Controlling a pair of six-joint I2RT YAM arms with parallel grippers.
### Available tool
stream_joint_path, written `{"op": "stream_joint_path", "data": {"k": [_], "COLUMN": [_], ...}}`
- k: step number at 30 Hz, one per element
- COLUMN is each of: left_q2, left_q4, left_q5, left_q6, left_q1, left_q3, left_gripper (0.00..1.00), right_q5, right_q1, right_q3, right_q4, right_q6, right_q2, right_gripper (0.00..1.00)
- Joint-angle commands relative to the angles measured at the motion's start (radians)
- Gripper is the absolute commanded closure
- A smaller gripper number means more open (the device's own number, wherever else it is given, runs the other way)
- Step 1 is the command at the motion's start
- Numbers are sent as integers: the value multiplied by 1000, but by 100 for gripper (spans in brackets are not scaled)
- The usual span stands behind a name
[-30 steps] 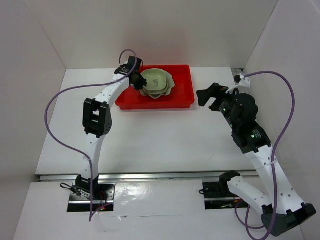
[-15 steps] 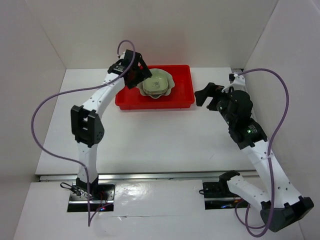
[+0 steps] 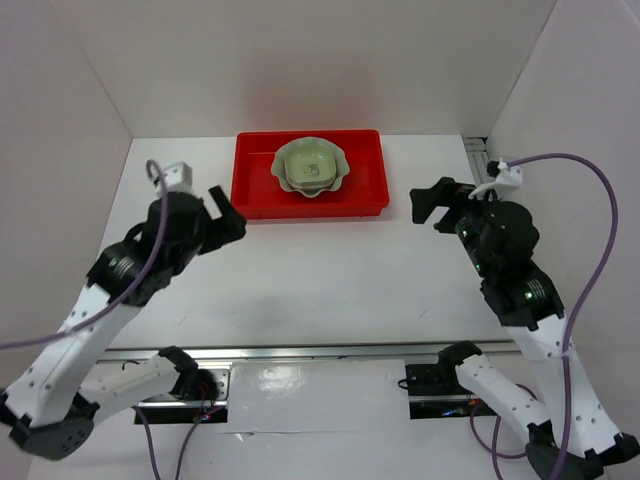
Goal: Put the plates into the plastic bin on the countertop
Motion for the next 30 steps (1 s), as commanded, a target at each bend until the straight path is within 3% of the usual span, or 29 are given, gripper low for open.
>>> {"op": "stream_joint_path", "data": {"k": [1, 5, 9, 17, 30], "left_q2": [-175, -363, -477, -496, -496], "left_q4": [-87, -251, -303, -323, -272], "left_q5": [-36, -54, -65, -10, 8], "left_q6": [50, 64, 77, 113, 113], "left_q1": [-11, -11, -11, 31, 31], "left_q3": [-62, -96, -90, -6, -36], "left_gripper": [0, 0, 0, 0, 0], "right_q5": [-14, 14, 23, 54, 107], "right_q1": [11, 11, 11, 29, 58], "right_q3": [26, 16, 7, 19, 19], "right_q4": [-13, -37, -37, -76, -94], "right_q6": [-13, -4, -4, -4, -4], "right_q2": [-67, -136, -182, -191, -200], "right_gripper": [0, 0, 0, 0, 0]}}
